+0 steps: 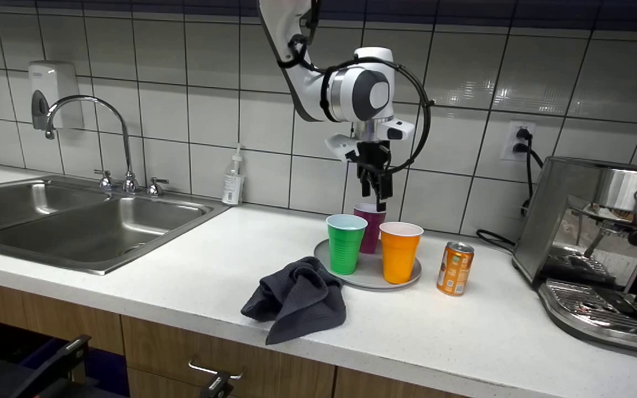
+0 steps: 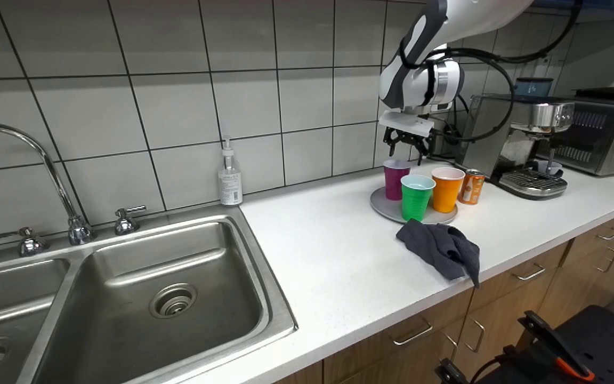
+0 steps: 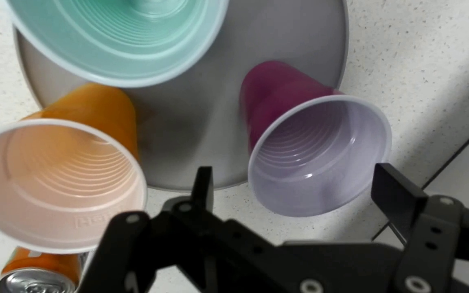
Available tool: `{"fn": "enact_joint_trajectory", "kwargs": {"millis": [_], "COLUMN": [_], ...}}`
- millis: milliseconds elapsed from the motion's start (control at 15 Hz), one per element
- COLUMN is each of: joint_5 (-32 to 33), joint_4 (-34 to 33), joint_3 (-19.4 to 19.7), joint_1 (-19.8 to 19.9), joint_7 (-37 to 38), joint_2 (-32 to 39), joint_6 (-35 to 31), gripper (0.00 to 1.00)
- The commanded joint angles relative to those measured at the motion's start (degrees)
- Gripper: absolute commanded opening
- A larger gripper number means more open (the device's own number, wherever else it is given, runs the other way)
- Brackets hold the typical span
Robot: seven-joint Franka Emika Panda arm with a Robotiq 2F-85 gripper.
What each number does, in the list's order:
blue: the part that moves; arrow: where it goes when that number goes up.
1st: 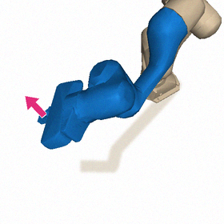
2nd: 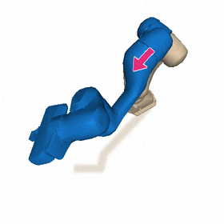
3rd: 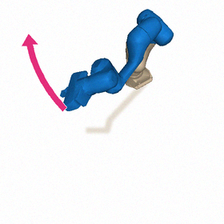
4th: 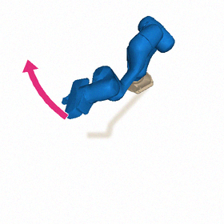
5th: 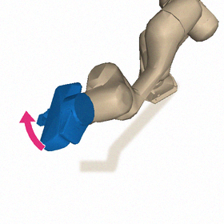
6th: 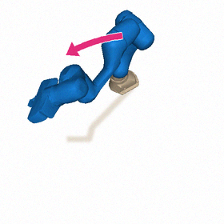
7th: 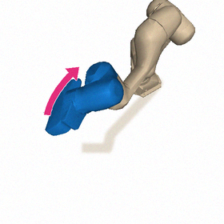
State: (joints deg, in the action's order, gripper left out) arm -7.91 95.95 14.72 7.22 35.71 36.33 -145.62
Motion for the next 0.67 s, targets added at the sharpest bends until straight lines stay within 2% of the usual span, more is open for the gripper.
{"fn": "enact_joint_trajectory", "kwargs": {"millis": [0,600], "joint_5": [0.0,2.28], "joint_4": [4.79,16.3], "joint_3": [-0.19,0.25], "joint_1": [-0.7,-4.92], "joint_7": [-1.13,0.0], "joint_2": [-4.64,-13.16], "joint_6": [-1.25,-4.27], "gripper": [1.0,1.0]}}
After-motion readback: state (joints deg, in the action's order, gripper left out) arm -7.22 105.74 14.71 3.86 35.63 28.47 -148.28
